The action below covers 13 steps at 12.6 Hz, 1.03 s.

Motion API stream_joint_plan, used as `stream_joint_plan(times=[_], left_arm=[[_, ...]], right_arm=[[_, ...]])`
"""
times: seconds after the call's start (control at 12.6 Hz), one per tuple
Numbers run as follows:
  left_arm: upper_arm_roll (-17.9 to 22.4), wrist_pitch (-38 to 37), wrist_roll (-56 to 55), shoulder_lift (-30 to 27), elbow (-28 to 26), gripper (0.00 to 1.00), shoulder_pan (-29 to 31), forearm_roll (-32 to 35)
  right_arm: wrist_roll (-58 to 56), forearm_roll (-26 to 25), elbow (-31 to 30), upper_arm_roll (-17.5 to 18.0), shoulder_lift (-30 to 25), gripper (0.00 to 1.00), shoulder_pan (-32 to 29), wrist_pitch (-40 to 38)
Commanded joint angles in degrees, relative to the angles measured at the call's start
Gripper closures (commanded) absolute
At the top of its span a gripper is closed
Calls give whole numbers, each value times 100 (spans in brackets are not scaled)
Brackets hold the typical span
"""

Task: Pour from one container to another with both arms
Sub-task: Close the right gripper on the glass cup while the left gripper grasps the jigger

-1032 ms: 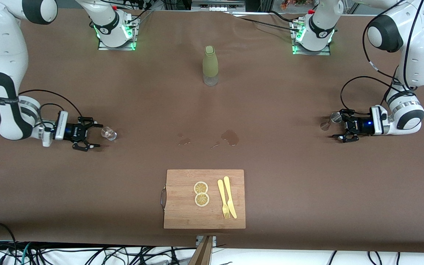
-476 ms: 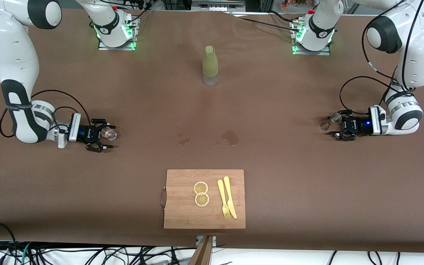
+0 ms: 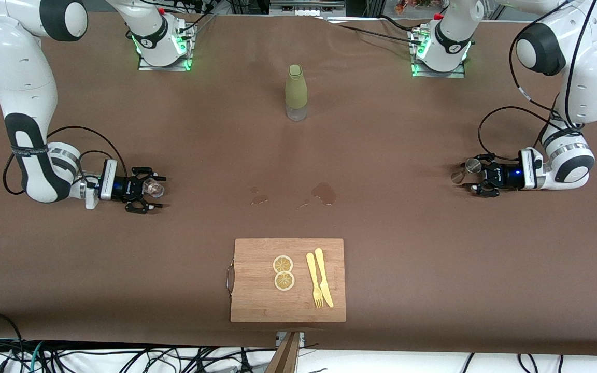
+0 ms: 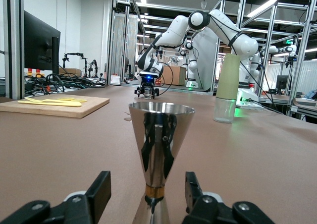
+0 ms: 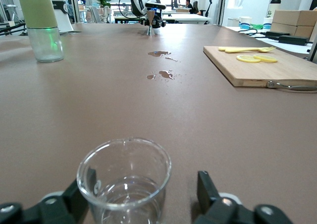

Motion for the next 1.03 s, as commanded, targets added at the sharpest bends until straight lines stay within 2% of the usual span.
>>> stream_joint_plan(times=[0.0,0.24,0.56,0.63,0.71,0.95], left_arm=[[56,-143,872,52,28,38,-36,218],[74,-152,872,52,28,48,-36,289],[83,-170,872,60,28,57,-36,359],[82,-170,872,60,28,67,-36,359],[82,-170,872,60,28,80,-36,359],[91,-152,889,69,37,100,-36,377]], right_arm=[[-303,63,-74,71,57,24,-73,12],[-286,54,-83,80,66,56,-73,-6],[-40,54,-65,80,40,71,-73,-50],[12,63,-57,89,22,71,-73,-59],[117,72,-56,132,-4,75,-73,-59],[521,81,-48,211,-161,77,-81,-67]])
